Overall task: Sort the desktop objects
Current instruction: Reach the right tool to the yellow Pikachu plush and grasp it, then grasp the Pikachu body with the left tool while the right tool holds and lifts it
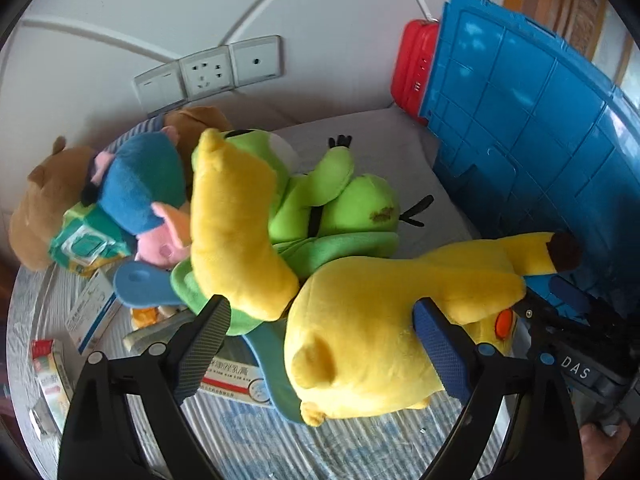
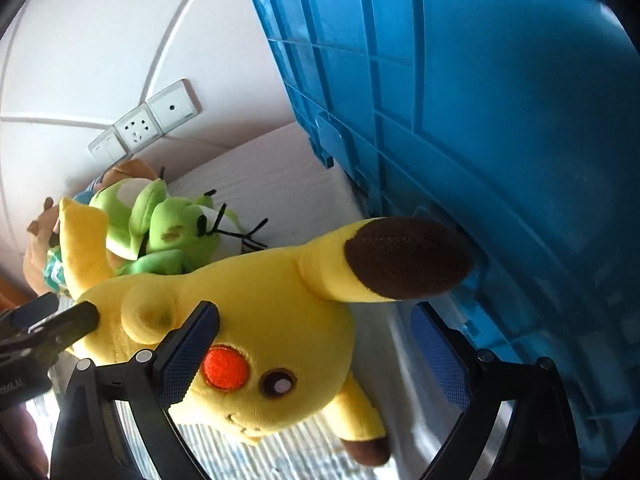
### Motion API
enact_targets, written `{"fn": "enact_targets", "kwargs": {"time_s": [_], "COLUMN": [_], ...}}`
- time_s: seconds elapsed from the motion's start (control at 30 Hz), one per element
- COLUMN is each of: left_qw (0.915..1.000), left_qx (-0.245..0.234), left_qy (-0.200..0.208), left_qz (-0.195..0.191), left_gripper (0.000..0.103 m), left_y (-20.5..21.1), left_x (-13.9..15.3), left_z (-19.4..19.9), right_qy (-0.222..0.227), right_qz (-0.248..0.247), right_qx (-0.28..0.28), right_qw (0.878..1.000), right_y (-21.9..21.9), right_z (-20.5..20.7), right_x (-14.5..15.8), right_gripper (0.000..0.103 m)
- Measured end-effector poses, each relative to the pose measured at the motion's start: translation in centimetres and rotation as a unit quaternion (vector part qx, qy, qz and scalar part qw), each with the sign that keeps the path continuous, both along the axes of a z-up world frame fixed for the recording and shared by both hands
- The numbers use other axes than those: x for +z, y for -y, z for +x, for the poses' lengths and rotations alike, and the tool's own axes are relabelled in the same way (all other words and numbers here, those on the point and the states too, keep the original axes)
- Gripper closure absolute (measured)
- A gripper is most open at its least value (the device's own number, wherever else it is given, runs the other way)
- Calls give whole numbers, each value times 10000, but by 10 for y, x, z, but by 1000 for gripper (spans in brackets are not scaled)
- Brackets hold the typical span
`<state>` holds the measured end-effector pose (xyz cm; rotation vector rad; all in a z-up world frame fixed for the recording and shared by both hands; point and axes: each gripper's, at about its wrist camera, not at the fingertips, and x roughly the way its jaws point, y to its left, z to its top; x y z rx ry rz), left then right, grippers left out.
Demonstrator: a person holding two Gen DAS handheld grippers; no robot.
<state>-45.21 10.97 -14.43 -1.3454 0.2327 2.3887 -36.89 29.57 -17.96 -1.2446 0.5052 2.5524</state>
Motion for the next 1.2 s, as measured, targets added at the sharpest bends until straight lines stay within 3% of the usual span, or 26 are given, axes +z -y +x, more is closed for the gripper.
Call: {"fn": "enact_targets", "kwargs": {"time_s": [0.17, 0.27, 0.53, 0.73, 0.8, 0.87, 0.93, 1.0, 1.2], "left_qw": [9996, 9997, 9991, 9971, 9980, 9991, 9997, 9997, 9992], "left_qx": [-78, -67, -132, -264, -175, -75, 30, 150, 278], "left_qy": [10, 93, 310, 432, 443, 347, 156, 31, 43], "left_qz": [-262, -212, -250, -572, -425, -247, -185, -173, -271], "left_gripper": [9, 8, 9, 9, 9, 9, 9, 9, 8], "left_y": [-13, -3, 32, 48, 59, 65, 65, 62, 43], "left_x": [-13, -17, -24, -40, -38, -25, -9, 3, 6], "left_z": [-6, 6, 75, 132, 144, 148, 144, 138, 117], "right_qy": [164, 298, 638, 1108, 1061, 907, 644, 448, 227], "right_qz": [-71, -200, -386, -332, -294, -206, -31, 84, 64], "right_qx": [201, 486, 879, 1043, 975, 954, 880, 841, 869], "right_qw": [9996, 9982, 9933, 9878, 9891, 9911, 9940, 9954, 9959], "right_y": [-2, 1, 31, 56, 57, 56, 52, 48, 28], "right_z": [-13, -9, 56, 114, 134, 146, 152, 148, 120], "right_x": [-11, -14, -21, -39, -32, -18, 5, 24, 37], "right_gripper": [6, 11, 10, 11, 11, 18, 35, 44, 45]}}
